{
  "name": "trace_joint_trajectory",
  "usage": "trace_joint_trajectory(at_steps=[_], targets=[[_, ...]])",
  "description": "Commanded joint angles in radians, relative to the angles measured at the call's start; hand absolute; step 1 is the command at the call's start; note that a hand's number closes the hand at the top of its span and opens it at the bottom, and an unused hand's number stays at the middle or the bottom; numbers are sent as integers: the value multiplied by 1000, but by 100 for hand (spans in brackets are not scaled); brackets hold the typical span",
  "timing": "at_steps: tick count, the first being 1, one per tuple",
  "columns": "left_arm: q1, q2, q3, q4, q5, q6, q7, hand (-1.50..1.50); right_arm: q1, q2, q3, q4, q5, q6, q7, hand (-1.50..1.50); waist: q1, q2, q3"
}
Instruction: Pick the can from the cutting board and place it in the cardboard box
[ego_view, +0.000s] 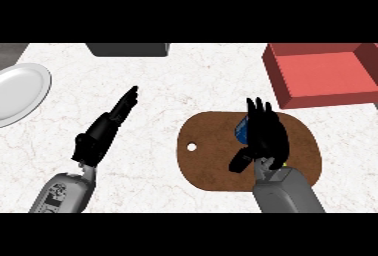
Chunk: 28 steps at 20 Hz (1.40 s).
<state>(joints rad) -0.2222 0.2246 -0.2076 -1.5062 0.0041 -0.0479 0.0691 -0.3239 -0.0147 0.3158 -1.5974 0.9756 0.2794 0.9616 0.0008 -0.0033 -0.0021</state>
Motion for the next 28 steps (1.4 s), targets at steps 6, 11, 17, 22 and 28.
trace_joint_trajectory(at_steps=[6,11,17,22,28], targets=[[-33,-17,45,-12,-15,-53,48,0,-32,14,7,111,-15,-27,31,-150,2,3,2],[50,-66,5,-44,-73,-6,-2,0,32,-3,4,117,56,-35,-8,-150,0,3,2],[40,-48,37,-49,-50,-54,6,0,19,14,31,168,36,-77,-11,150,4,3,2],[55,-76,10,-98,-65,-38,67,0,17,-37,-14,223,85,-91,-120,150,5,3,2],[35,-80,43,-27,-79,-49,11,0,-25,-11,42,198,202,-109,-77,150,1,3,2]])
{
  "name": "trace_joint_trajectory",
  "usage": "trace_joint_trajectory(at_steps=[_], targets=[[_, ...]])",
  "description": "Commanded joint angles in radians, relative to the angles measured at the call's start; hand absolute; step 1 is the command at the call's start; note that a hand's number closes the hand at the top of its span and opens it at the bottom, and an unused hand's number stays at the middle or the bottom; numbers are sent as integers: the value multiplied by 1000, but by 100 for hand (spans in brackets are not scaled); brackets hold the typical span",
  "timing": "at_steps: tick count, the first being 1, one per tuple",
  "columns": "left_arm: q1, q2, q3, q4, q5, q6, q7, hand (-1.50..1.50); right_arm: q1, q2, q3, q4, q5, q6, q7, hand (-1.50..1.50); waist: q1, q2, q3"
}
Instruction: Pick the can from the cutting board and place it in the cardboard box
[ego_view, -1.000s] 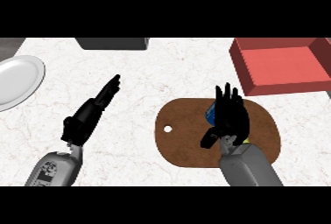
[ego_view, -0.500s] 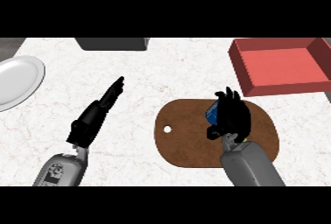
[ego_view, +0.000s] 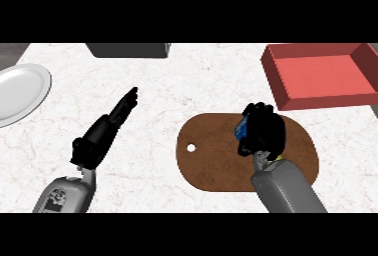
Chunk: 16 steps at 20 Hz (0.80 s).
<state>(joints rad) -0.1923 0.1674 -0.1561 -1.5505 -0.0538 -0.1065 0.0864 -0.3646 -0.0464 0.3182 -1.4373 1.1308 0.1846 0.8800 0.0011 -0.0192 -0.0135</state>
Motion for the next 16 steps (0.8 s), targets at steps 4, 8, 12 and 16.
trace_joint_trajectory(at_steps=[4,8,12,16], targets=[[3,4,10,2,-7,2,7,0,113,-296,18,-44,-131,-9,-525,150,-9,20,16],[23,19,31,-1,5,-3,-18,0,172,-505,-60,-116,-239,-77,-869,150,-27,18,17],[26,-11,-3,0,-26,13,-12,0,202,-635,-220,-75,-320,-188,-1105,150,-16,19,15],[17,-24,3,7,-23,11,5,0,291,-683,-334,-172,-450,-156,-1224,150,-19,16,14]])
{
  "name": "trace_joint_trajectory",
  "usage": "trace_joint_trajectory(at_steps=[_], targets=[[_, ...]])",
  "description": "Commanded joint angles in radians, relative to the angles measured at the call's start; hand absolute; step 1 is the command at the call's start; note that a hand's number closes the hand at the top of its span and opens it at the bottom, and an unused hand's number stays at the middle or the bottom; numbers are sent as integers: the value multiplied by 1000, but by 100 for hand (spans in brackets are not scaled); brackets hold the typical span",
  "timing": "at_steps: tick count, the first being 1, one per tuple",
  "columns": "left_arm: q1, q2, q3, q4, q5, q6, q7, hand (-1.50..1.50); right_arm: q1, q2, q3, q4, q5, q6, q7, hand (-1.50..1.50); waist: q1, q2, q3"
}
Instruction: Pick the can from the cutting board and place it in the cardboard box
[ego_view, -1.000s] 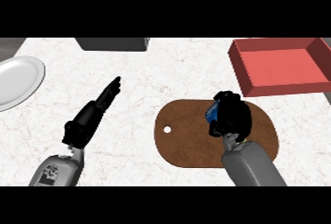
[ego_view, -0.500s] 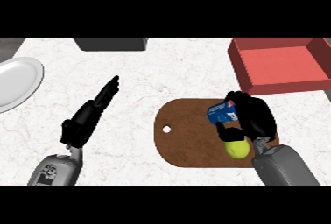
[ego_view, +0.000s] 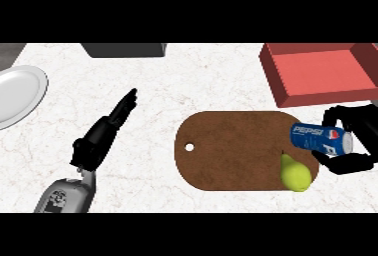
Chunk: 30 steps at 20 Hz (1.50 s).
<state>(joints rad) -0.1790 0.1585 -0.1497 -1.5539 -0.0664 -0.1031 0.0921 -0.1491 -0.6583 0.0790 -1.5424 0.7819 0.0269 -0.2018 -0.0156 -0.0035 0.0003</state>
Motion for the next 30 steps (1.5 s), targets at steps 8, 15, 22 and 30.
trace_joint_trajectory(at_steps=[8,15,22,30], targets=[[27,-22,-12,-36,-32,16,16,0,167,-142,-390,-278,-429,206,-177,150,-13,-6,-1],[23,-6,13,-86,2,-40,54,0,115,-136,-548,-334,-559,348,33,150,11,0,-1],[-34,-37,20,0,-31,-32,29,0,-148,-173,-482,-105,-461,292,110,150,26,5,0],[14,-53,-9,-66,-65,-31,27,0,-426,-174,-384,201,-420,285,107,150,40,7,0]])
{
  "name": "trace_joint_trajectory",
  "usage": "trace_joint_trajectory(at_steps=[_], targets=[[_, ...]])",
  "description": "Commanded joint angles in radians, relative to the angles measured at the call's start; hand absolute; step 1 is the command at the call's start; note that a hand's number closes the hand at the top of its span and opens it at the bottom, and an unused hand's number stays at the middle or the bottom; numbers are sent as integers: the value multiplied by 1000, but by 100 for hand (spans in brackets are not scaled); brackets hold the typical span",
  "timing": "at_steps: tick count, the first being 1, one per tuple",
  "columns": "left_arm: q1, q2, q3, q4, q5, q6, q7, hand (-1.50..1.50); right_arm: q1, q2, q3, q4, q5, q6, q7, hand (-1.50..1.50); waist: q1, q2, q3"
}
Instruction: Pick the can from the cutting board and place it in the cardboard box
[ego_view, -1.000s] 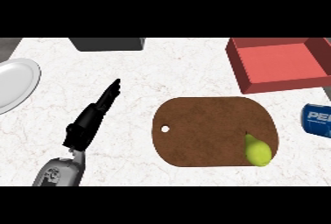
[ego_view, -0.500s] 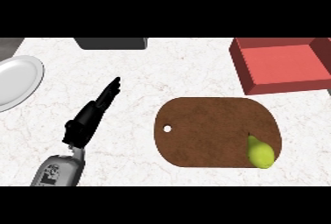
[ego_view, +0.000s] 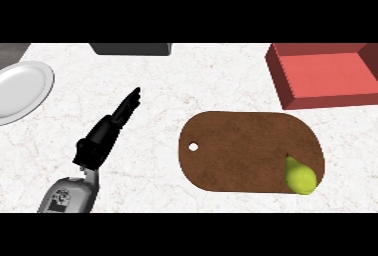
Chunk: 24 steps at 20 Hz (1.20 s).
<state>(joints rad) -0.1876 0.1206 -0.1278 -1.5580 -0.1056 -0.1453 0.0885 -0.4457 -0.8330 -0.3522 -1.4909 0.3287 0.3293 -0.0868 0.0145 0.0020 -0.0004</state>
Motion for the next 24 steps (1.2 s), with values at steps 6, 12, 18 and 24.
trace_joint_trajectory(at_steps=[6,12,18,24], targets=[[-27,-18,17,71,-12,-12,-47,0,-272,29,88,377,114,-84,-72,150,6,5,0],[-82,-43,2,34,-33,5,44,0,-438,17,152,602,244,-148,-123,150,12,6,0],[-7,-15,23,-9,2,-39,4,0,-524,109,209,797,363,-294,-192,150,17,5,1],[-35,-27,16,-1,-13,-30,31,0,-527,131,176,1049,379,-340,-274,150,25,12,2]])
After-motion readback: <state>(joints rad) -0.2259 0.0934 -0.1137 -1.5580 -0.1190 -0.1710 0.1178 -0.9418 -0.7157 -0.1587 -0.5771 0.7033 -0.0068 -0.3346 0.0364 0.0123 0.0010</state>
